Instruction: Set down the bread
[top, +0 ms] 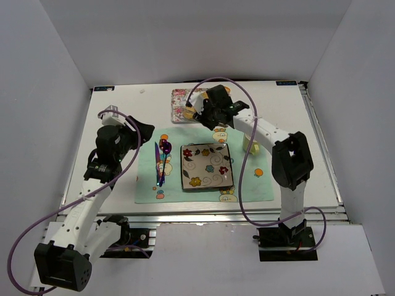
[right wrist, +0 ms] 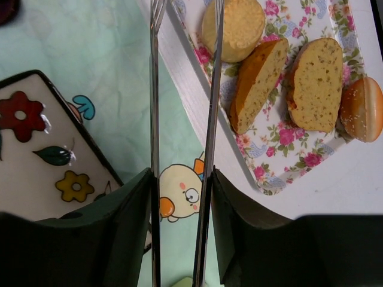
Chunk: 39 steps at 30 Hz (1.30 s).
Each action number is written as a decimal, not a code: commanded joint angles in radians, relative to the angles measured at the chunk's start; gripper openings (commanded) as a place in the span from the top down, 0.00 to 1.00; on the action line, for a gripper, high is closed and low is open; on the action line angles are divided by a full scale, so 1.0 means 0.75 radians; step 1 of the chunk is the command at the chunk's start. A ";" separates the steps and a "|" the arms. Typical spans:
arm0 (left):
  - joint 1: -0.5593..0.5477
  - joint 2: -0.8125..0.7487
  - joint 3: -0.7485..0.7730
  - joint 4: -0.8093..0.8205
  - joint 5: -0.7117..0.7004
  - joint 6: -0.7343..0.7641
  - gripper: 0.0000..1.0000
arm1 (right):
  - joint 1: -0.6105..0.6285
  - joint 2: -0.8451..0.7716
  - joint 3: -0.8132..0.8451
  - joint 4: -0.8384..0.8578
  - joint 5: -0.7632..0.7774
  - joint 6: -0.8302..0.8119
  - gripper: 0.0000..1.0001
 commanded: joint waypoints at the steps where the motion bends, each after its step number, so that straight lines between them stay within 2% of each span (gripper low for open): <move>1: -0.004 -0.034 -0.023 -0.018 -0.026 0.001 0.30 | 0.008 -0.003 0.052 0.099 0.107 -0.085 0.52; 8: -0.006 -0.030 -0.029 -0.008 -0.024 -0.003 0.30 | 0.018 0.028 0.025 0.177 0.204 -0.128 0.52; 39: -0.004 -0.026 -0.023 -0.004 -0.026 0.001 0.30 | 0.036 0.085 -0.064 0.192 0.289 -0.122 0.49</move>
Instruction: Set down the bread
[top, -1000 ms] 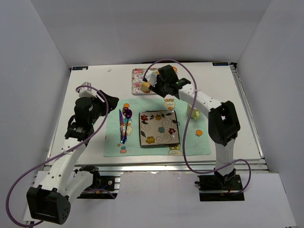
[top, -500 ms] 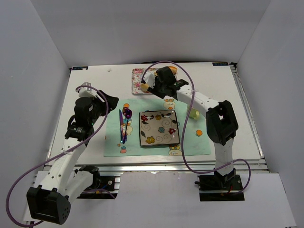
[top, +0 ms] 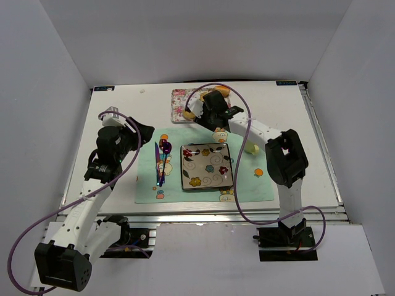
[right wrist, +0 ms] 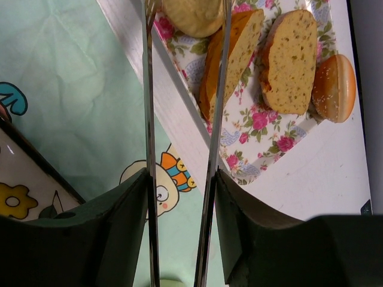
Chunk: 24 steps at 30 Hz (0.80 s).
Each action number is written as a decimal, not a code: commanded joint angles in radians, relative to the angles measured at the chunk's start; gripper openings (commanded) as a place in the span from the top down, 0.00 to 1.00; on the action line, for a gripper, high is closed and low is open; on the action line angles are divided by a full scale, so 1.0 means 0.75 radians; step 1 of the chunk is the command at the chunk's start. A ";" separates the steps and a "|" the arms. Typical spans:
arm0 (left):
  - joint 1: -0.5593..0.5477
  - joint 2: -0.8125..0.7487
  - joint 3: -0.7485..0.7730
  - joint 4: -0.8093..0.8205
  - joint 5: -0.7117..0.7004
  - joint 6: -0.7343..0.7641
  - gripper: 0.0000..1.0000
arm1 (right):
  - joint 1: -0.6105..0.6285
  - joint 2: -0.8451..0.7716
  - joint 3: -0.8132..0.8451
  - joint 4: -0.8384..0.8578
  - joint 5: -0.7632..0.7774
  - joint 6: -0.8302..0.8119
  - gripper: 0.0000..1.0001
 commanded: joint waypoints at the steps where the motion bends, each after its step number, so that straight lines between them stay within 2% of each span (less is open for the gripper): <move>1: -0.006 -0.027 -0.005 0.008 -0.010 0.003 0.30 | 0.010 0.008 -0.018 0.066 0.041 -0.004 0.49; 8: -0.006 -0.029 -0.003 0.006 -0.013 0.005 0.30 | 0.017 0.032 -0.031 0.069 0.071 -0.018 0.52; 11: -0.006 -0.031 -0.003 0.002 -0.015 0.005 0.30 | 0.019 0.039 -0.024 0.060 0.078 -0.014 0.58; 22: -0.006 0.074 0.023 0.051 0.043 0.005 0.30 | 0.017 0.004 -0.016 0.003 0.033 0.029 0.82; 23: -0.006 0.080 0.025 0.057 0.045 0.007 0.30 | 0.019 -0.002 -0.018 0.003 0.029 0.033 0.90; 24: -0.006 0.088 0.029 0.066 0.051 0.009 0.30 | 0.017 -0.010 -0.018 0.003 0.014 0.041 0.92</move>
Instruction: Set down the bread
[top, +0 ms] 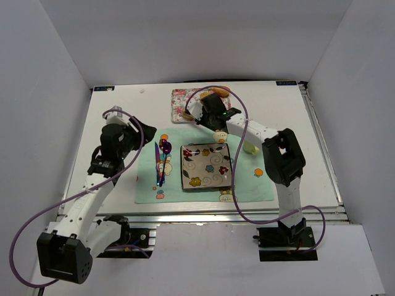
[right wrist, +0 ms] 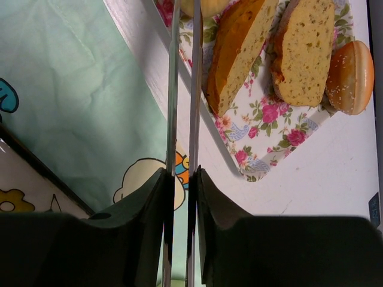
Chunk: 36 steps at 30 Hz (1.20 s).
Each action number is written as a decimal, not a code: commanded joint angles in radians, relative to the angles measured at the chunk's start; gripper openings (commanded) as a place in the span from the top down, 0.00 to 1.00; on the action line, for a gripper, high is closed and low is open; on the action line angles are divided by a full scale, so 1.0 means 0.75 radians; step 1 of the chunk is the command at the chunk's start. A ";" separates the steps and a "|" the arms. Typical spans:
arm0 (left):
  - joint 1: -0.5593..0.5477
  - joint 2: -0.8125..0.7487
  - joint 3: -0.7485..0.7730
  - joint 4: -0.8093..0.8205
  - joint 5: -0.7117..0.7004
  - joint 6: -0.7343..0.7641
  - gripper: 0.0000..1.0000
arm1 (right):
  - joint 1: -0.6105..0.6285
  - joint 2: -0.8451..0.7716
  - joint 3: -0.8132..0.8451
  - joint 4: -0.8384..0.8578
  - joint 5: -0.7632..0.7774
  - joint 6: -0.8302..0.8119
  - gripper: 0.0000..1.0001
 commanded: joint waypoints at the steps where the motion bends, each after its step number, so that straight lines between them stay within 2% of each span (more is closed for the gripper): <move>1: -0.006 0.026 0.036 0.047 0.035 0.011 0.30 | 0.006 -0.065 -0.001 -0.005 -0.052 0.035 0.93; 3: -0.006 0.045 0.040 0.057 0.045 0.013 0.30 | 0.008 -0.081 0.005 -0.015 -0.070 0.058 0.96; 4: -0.006 0.069 0.044 0.059 0.047 0.015 0.30 | 0.006 -0.104 0.015 -0.019 -0.087 0.068 1.00; 9: -0.006 0.157 0.115 -0.029 0.014 0.066 0.30 | -0.004 -0.234 -0.017 -0.019 -0.178 0.103 1.00; 13: -0.006 0.221 0.146 -0.082 -0.014 0.082 0.31 | -0.010 -0.443 -0.134 -0.035 -0.313 0.101 1.00; 19: -0.006 0.253 0.140 -0.088 -0.027 0.076 0.31 | -0.010 -0.819 -0.516 -0.113 -0.463 0.044 1.00; 25: -0.006 0.264 0.132 -0.080 -0.015 0.080 0.31 | -0.010 -1.152 -0.888 -0.244 -0.520 -0.026 1.00; 31: -0.006 0.262 0.124 -0.066 0.000 0.076 0.31 | -0.010 -1.223 -1.026 -0.234 -0.500 -0.003 1.00; 36: -0.006 0.249 0.115 -0.066 0.004 0.072 0.31 | -0.010 -1.184 -1.038 -0.229 -0.502 -0.014 0.84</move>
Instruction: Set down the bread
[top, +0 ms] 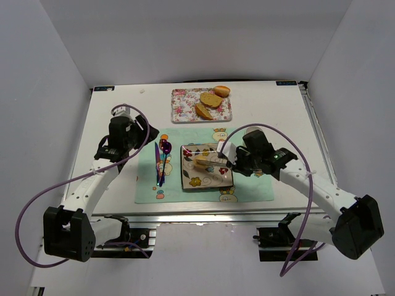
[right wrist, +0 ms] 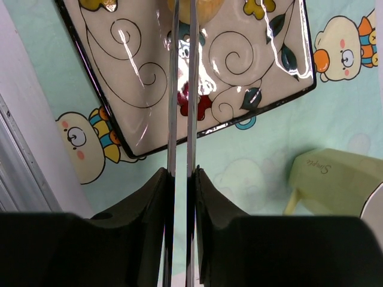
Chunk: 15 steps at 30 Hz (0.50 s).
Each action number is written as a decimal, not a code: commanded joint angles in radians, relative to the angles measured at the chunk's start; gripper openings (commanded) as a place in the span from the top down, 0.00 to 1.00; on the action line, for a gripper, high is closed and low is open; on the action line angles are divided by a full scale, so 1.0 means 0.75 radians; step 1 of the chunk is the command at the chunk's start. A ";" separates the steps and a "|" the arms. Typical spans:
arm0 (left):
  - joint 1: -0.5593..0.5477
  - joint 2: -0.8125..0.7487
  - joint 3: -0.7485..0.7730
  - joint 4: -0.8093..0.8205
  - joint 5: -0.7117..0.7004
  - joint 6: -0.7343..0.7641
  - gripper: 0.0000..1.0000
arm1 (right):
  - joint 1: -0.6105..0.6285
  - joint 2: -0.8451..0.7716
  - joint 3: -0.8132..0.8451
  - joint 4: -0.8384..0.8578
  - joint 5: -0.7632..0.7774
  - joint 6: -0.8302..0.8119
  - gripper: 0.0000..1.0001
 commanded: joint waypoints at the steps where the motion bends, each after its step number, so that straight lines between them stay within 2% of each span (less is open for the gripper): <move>1: -0.006 -0.019 0.010 0.013 0.004 0.008 0.31 | -0.004 0.008 0.009 0.047 -0.029 -0.021 0.79; 4: -0.006 -0.040 -0.002 0.013 -0.004 -0.004 0.31 | -0.004 0.022 0.027 0.015 -0.046 -0.025 0.61; 7: -0.006 -0.062 -0.018 0.015 -0.008 -0.010 0.31 | -0.004 0.010 0.050 -0.012 -0.072 -0.029 0.52; 11: -0.006 -0.068 -0.029 0.015 -0.008 -0.012 0.30 | -0.002 -0.006 0.082 -0.047 -0.107 -0.023 0.48; 15: -0.006 -0.068 -0.025 0.011 -0.006 -0.008 0.30 | -0.004 -0.047 0.137 -0.061 -0.144 0.022 0.50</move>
